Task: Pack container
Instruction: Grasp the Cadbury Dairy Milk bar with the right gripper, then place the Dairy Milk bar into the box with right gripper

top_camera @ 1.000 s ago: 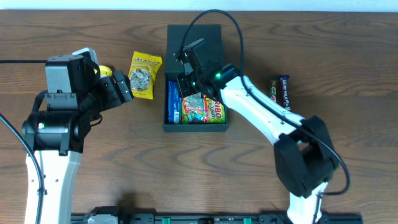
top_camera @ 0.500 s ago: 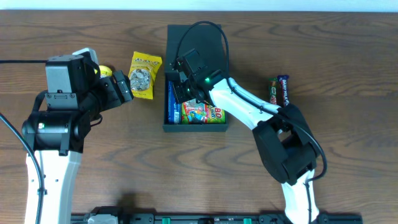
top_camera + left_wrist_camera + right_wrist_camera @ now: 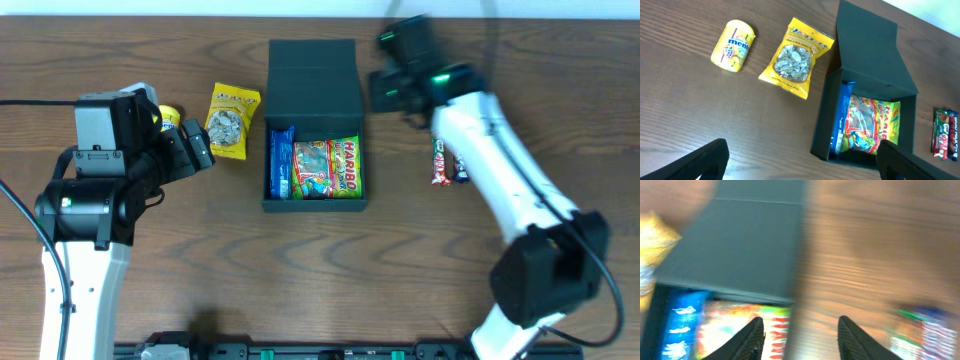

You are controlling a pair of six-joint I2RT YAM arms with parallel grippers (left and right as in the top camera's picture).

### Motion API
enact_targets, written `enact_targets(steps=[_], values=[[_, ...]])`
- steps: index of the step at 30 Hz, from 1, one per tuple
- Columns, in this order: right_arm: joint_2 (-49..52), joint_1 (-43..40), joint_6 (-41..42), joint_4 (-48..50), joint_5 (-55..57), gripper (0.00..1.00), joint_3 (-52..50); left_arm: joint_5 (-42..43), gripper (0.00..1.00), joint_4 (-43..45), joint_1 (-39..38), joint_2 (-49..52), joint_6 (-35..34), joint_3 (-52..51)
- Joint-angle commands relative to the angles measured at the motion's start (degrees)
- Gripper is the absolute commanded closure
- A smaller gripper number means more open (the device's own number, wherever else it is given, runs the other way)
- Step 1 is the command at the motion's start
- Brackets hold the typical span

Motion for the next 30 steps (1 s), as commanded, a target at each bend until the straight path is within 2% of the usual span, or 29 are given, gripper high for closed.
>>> enact_targets(steps=[1,5,7,8,12,27,30], values=[[3.5,-3.1,-3.1,-3.5,8.0,0.51,-2.1,-0.4,0.05,0.3,0.3,-0.3,-0.2,0.3],[7.8,-8.3,-2.4,-5.9,8.7,0.60,-3.4,-0.4,0.05,1.1,0.3,-0.3,-0.2,0.3],[9.2,-10.5,-2.4,-6.3,8.7,0.60,-3.4,-0.4,0.05,1.3,0.3,-0.3,-0.2,0.3],[10.0,-11.6,-2.9,-6.4,8.5,0.57,-3.4,-0.5,0.05,1.4,0.3,-0.2,-0.2,0.3],[11.7,-14.1,-3.7,-6.2,8.3,0.58,-4.7,-0.5,0.05,1.4,0.3,0.4,-0.2,0.3],[11.8,-15.9,-4.6,3.7,6.0,0.59,-15.0,-0.4,0.05,2.8,0.3,1.0,-0.2,0.3],[11.8,-16.3,-4.6,4.1,6.0,0.63,-16.1,-0.4,0.05,2.9,0.3,1.0,-0.2,0.3]])
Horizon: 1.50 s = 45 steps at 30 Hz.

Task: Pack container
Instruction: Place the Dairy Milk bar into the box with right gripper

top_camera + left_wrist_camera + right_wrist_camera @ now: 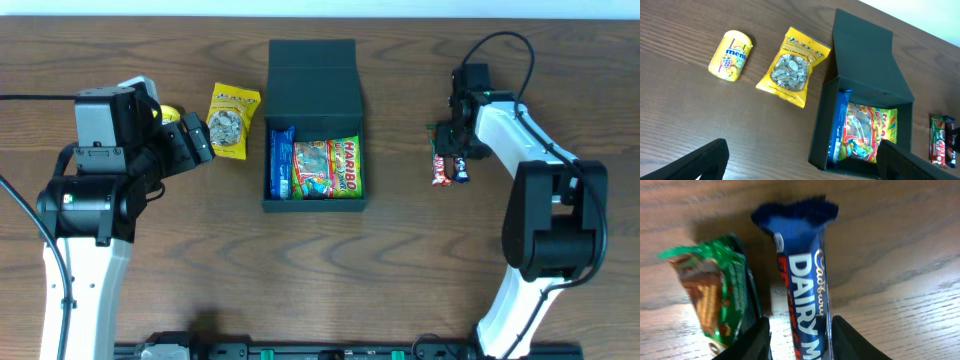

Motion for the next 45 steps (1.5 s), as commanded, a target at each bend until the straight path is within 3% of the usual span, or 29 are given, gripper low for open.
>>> enact_targets(steps=[1,4,7,11,16,20,23,38,45], values=[[0.5,-0.7,-0.9,0.3,-0.3,0.66,-1.0,-0.4,0.05,0.2,0.3,0.4,-0.2,0.3],[0.5,-1.0,-0.9,0.8,-0.3,0.80,-1.0,-0.4,0.05,0.2,0.3,0.4,-0.2,0.3],[0.5,-1.0,-0.9,1.2,-0.3,0.89,-1.0,-0.4,0.05,0.2,0.3,0.4,-0.2,0.3],[0.5,-1.0,-0.9,0.4,-0.3,0.93,1.6,-0.4,0.05,0.2,0.3,0.4,-0.2,0.3],[0.5,0.1,-5.8,-5.8,-0.3,0.99,13.1,-0.5,0.05,0.4,0.3,0.4,-0.2,0.3],[0.5,5.1,-21.4,-13.2,-8.9,0.99,26.6,-4.0,0.05,0.8,0.3,0.3,2.6,0.3],[0.5,9.2,-26.9,-15.1,-14.1,0.99,30.1,-7.2,0.05,0.9,1.0,-0.1,2.6,0.4],[1.6,25.7,-63.9,-13.1,-16.4,0.98,29.3,-5.5,0.05,0.3,4.8,-2.2,2.6,0.6],[6.1,28.5,-69.0,-13.4,-16.4,0.99,29.3,-4.9,0.05,0.3,4.8,-2.2,2.6,0.6]])
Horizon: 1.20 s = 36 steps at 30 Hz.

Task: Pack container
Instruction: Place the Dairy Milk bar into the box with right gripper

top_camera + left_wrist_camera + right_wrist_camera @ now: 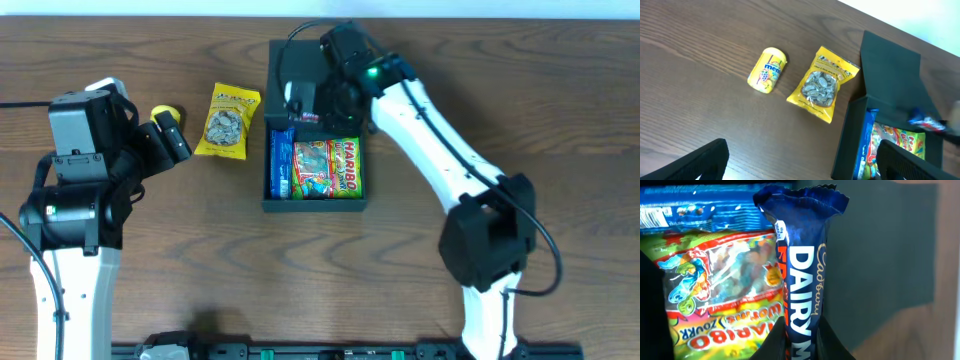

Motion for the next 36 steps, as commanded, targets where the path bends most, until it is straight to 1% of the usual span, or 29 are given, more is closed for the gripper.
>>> enact_targets(steps=[1,6,12,14,15,16,17,18,19,21,25,27,29,30,32,33,36], values=[[2.2,1.3,-3.5,0.0,-0.7,0.98,-0.3,0.2,0.05,0.0,0.3,-0.5,0.8,0.6],[4.6,1.4,-3.9,2.0,-0.6,0.99,-0.3,0.2,0.05,0.0,0.3,-0.5,0.8,0.6],[5.1,0.7,-3.9,4.1,1.1,0.98,-0.3,0.2,0.05,-0.2,0.3,-0.5,0.8,0.6],[5.1,0.3,-3.9,4.3,1.5,0.92,-0.3,0.2,0.05,-0.2,0.3,-0.5,0.8,0.6],[5.1,0.2,-3.8,4.2,1.5,0.88,-0.3,0.2,0.05,-0.2,0.3,-0.5,0.8,0.6],[5.1,0.1,-3.3,4.3,1.5,0.72,-0.3,0.2,0.05,-0.2,0.3,-0.5,0.8,0.6],[5.1,0.1,-3.1,4.2,1.5,0.38,-0.3,0.2,0.05,-0.2,0.3,-0.5,0.8,0.6],[5.1,0.1,-2.8,4.2,1.5,0.01,-0.3,0.2,0.05,-0.2,0.3,-0.5,0.8,0.6],[5.1,0.1,-2.3,4.3,1.7,0.01,-0.3,0.2,0.05,-0.2,0.3,-0.5,0.8,0.6],[4.9,0.3,-1.4,4.5,3.0,0.01,-0.3,0.2,0.05,-0.3,0.3,-0.5,0.8,0.6],[1.9,0.8,5.8,5.4,7.0,0.01,-0.2,0.2,0.05,-0.3,0.3,-0.5,0.8,0.6],[0.3,0.8,9.7,5.3,6.0,0.01,-0.2,0.2,0.05,-0.3,0.3,-0.5,0.8,0.6],[-0.4,0.8,11.9,4.6,1.8,0.01,-0.2,0.4,0.05,-0.2,0.3,-0.5,0.8,0.6],[-0.4,0.7,12.0,3.9,-1.4,0.13,-0.2,0.6,0.05,-0.2,0.3,-0.5,0.8,0.6],[0.5,0.7,12.0,2.8,-7.8,0.77,-0.3,0.6,0.05,-0.3,0.3,-0.5,0.6,0.6],[1.2,0.8,12.1,2.7,-10.4,0.99,-0.3,0.6,0.05,-0.3,0.3,-0.5,0.6,0.6],[3.5,0.8,13.8,2.6,-14.3,0.98,-0.3,0.6,0.05,-0.5,0.3,-0.5,0.6,0.6]])
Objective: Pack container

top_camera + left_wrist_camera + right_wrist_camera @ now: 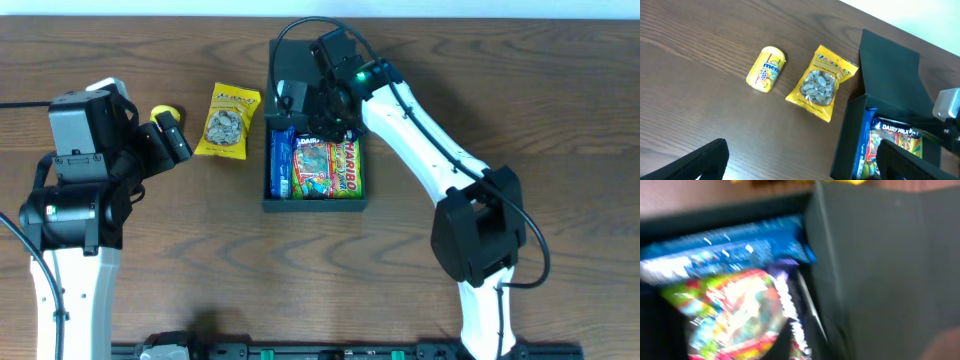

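Note:
The black box (315,206) stands open, its lid (312,62) laid back. Inside lie a blue packet (281,160) and a Haribo bag (328,168). My right gripper (318,118) is down at the box's back end, shut on a blue Dairy Milk bar (897,129) that lies across the top of the Haribo bag. The right wrist view is blurred, showing the bar (790,311) between the fingers. A yellow seed bag (227,122) and a yellow Mentos tub (766,76) lie left of the box. My left gripper (802,170) hovers open over bare table.
The right arm (430,150) crosses the table right of the box and hides what lies under it. The left arm's body (80,190) stands at the left. Bare wood shows in front of the box.
My right gripper has dropped with the Dairy Milk bar from over the box lid into the back end of the box. The bar now rests across the Haribo bag. The left arm has not moved.
My right gripper was open, moving beside the box. Then it stood over two bars right of the box, around the Dairy Milk bar. Later it held that bar above the open box, and now holds it inside. The left gripper shifted a little left and stayed open.

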You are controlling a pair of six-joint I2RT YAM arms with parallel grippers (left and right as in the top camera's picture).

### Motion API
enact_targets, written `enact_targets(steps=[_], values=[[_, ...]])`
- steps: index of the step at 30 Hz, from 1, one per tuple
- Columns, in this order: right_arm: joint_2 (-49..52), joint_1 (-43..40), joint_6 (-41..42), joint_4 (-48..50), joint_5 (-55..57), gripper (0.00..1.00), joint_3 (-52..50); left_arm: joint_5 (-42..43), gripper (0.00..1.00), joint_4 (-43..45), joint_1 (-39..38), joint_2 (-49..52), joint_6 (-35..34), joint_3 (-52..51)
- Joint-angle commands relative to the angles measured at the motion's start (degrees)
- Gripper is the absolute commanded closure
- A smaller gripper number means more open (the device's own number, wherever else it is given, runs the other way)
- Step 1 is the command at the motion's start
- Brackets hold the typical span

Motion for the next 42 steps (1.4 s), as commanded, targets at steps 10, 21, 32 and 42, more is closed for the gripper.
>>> enact_targets(steps=[10,21,32,42], values=[[8.4,0.2,5.2,2.6,-5.3,0.98,-0.2,0.3,0.05,-0.3,0.3,-0.5,0.6,0.6],[9.0,0.3,10.0,6.1,2.1,0.99,-0.1,0.2,0.05,-1.0,0.3,-0.5,0.6,0.6],[4.4,-3.1,10.8,-2.4,4.6,0.99,-0.2,0.2,0.05,-1.7,0.3,-0.5,0.6,0.6],[9.2,-6.4,13.4,-3.1,4.2,0.99,-0.2,0.2,0.05,-1.7,0.3,-0.5,0.6,0.6]])
